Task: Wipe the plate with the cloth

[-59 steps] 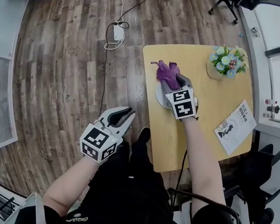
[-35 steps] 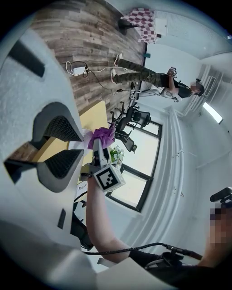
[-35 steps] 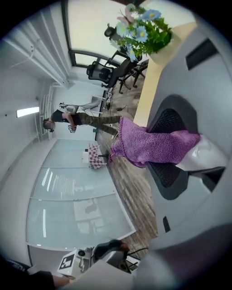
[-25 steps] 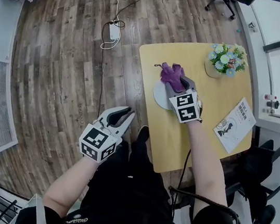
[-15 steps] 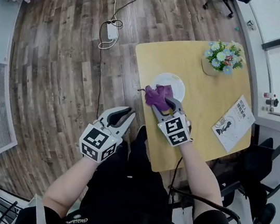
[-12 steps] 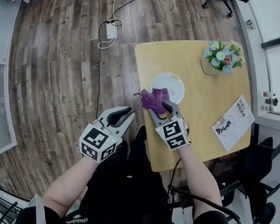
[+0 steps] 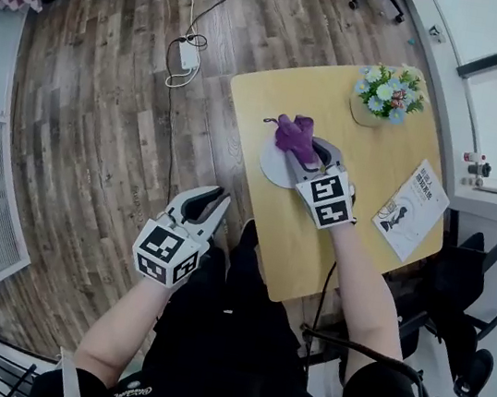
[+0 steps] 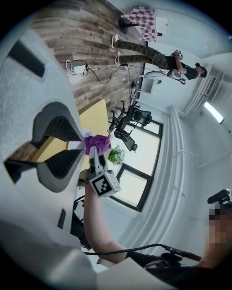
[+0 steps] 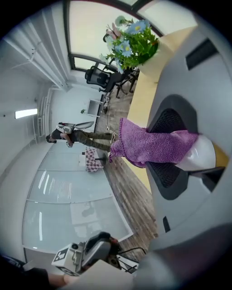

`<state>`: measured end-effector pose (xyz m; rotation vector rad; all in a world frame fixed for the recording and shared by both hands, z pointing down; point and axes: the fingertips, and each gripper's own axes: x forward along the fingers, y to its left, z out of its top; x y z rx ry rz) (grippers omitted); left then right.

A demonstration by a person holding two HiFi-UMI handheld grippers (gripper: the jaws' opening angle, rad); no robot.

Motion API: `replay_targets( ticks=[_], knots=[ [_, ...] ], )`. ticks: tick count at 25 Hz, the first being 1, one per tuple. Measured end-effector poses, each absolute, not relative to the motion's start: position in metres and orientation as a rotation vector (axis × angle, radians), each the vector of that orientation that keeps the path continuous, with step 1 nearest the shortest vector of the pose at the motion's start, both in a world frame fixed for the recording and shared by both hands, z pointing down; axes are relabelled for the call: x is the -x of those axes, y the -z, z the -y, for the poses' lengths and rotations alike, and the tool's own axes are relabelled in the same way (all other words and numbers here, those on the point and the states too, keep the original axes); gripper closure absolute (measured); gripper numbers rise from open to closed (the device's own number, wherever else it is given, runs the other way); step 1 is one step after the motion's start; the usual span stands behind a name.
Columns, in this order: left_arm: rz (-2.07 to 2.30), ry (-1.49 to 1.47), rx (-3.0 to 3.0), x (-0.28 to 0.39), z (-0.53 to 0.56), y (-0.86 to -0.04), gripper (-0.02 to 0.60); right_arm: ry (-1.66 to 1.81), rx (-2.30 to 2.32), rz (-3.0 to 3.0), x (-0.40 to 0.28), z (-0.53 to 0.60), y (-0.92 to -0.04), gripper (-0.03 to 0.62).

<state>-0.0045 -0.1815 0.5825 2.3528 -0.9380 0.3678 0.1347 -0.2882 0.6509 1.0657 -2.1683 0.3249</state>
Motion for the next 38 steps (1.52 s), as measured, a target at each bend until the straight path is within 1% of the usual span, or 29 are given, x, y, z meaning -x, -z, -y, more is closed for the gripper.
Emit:
replay_targets(
  ticks=[4, 7, 13, 19, 26, 29, 33, 38],
  knots=[
    [0.938, -0.375, -2.357, -0.001, 0.181, -0.582, 0.522, -0.3, -1.128, 2.083, -0.163, 0.318, -0.657, 0.427],
    [0.94, -0.376, -2.356, -0.002, 0.18, -0.58, 0.522, -0.278, -1.106, 2.057, -0.168, 0.319, -0.663, 0.427],
    [0.927, -0.387, -2.358, -0.002, 0.18, -0.584, 0.522, -0.278, -1.031, 2.089, -0.15, 0.289, -0.67, 0.427],
    [0.905, -0.388, -2.362, -0.006, 0.181, -0.587, 0.522, -0.313, -0.949, 2.154, -0.127, 0.237, -0.67, 0.427],
    [0.892, -0.394, -2.37, -0.013, 0.182, -0.588, 0.522, -0.383, -0.927, 2.191, -0.12, 0.201, -0.674, 0.427],
    [0.891, -0.391, -2.373, -0.015, 0.179, -0.587, 0.522, -0.379, -0.967, 2.194, -0.128, 0.213, -0.669, 0.427],
    [0.899, -0.391, -2.37, -0.012, 0.179, -0.586, 0.522, -0.313, -1.08, 2.166, -0.152, 0.263, -0.652, 0.427],
    [0.905, -0.386, -2.361, -0.011, 0.176, -0.586, 0.522, -0.305, -1.169, 2.048, -0.188, 0.309, -0.662, 0.427]
  ],
)
